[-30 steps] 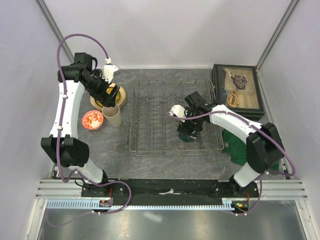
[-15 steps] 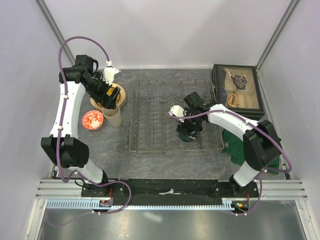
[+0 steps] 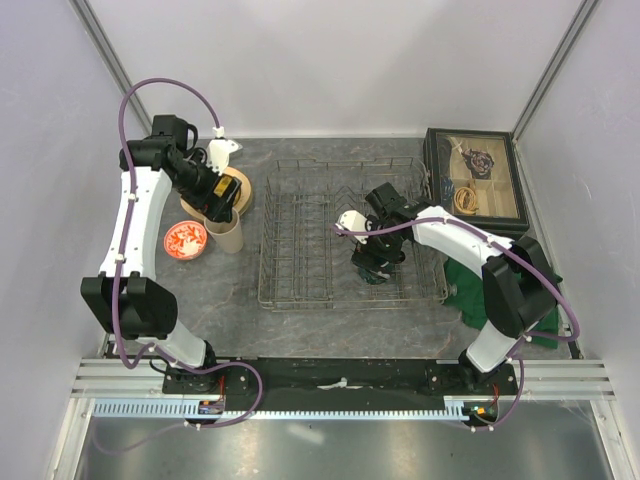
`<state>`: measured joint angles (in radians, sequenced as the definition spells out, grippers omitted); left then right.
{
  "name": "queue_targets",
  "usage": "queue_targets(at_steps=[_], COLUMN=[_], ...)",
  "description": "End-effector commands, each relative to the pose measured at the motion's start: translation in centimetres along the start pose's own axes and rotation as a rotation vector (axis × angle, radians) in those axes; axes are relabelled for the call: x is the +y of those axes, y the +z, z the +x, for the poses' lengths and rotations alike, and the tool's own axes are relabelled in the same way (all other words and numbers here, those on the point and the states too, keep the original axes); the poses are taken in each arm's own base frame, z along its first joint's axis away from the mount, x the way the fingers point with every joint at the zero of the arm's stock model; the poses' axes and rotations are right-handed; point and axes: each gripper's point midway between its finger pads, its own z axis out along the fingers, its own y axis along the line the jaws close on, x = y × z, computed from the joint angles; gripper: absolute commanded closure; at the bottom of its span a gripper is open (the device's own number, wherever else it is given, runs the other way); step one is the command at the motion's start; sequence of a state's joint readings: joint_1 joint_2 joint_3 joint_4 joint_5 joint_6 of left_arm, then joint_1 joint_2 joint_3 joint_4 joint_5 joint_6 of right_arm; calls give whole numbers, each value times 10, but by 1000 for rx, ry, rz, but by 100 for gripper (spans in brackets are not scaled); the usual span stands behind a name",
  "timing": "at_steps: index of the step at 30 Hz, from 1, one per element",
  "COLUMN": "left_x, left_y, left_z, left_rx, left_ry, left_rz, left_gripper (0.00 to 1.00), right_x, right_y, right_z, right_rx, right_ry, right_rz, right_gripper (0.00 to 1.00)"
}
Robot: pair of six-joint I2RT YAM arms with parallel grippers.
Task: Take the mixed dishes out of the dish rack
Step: Pick up the cup from the dish rack.
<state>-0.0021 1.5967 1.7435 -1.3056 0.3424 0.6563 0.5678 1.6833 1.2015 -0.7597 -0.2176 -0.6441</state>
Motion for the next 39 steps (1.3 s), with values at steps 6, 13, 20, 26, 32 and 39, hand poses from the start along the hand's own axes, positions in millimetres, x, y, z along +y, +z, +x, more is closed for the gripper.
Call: queue_targets(at_steps=[6,13,20,26,32,39], left_x=[-5,-5,-5,-6,-9,-9], left_y=[-5,-6,-8,-11,-14,-25], left_z=[-7,-8,-8,-12,-15,-26], left_rx=[-55,-62,-64,-81,-98,-156], left_ry=[-1,1,6,7,9,37], left_rz=[0,-5,-9,-10,-2,-24], left_gripper=[2,2,2,2,2,2], right_x=[-14,-16,-14,-14,-10,-5], right_y=[24,17,2,-23,-49,-77], right_z=[-24,-27,-25,-37,-48,-60], right_rx=[-93,-107,-114,-161,-206,-262], right_ry=[-40,-47,-49,-44,-43,-25], right_rz=[17,39,64,92,99,105], right_gripper=[9,37,56,69,76,78])
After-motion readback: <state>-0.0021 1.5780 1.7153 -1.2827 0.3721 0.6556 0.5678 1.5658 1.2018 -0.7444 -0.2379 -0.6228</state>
